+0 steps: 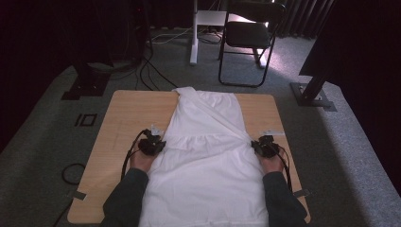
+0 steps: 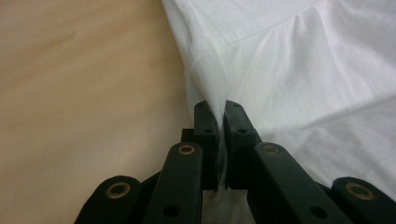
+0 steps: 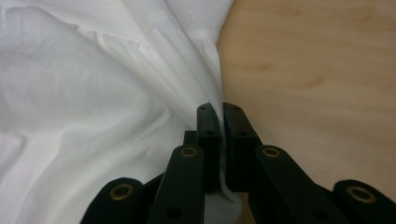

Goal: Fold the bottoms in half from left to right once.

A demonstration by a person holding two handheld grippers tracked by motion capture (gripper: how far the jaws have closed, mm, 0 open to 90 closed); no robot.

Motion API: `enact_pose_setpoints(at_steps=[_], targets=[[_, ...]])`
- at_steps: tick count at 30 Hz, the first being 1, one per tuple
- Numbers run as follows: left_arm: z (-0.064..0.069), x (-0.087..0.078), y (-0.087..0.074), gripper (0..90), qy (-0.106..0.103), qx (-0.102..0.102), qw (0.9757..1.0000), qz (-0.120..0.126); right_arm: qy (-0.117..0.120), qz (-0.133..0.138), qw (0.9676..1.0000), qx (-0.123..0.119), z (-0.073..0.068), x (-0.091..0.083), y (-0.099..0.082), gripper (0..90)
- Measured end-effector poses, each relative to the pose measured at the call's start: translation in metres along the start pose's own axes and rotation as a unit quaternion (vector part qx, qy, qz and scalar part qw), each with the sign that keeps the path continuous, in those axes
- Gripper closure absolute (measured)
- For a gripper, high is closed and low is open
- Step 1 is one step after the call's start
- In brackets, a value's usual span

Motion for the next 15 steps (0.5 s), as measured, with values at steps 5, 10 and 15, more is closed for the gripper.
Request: enact_pose_setpoints(at_steps=[5, 10, 15], targets=[[0.014, -0.029, -0.034, 86.5, 0.004, 0.012, 0.9999, 0.01, 0.023, 0.005, 0.9997, -0.002, -0.021, -0.024, -0.025, 85.9], [0.031, -0.052, -0.062, 86.4, 0.0, 0.019, 0.9998, 0.004, 0.035, -0.002, 0.9994, -0.005, -0.039, -0.05, -0.05, 85.9], [0.041, -0.074, -0.086, 84.6, -0.02, 0.023, 0.9995, 0.005, 0.05, -0.009, 0.9987, -0.007, -0.051, -0.069, -0.068, 85.9]])
Point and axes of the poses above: each handheld gripper's, and its own axes: x roughly forward along the jaws, y roughly out of its top, z roughly to its right, the point moved 6 cm from there along x, roughly forward along the jaws, and after that the axes turned 5 degrees about -x, right-handed, at the moved point
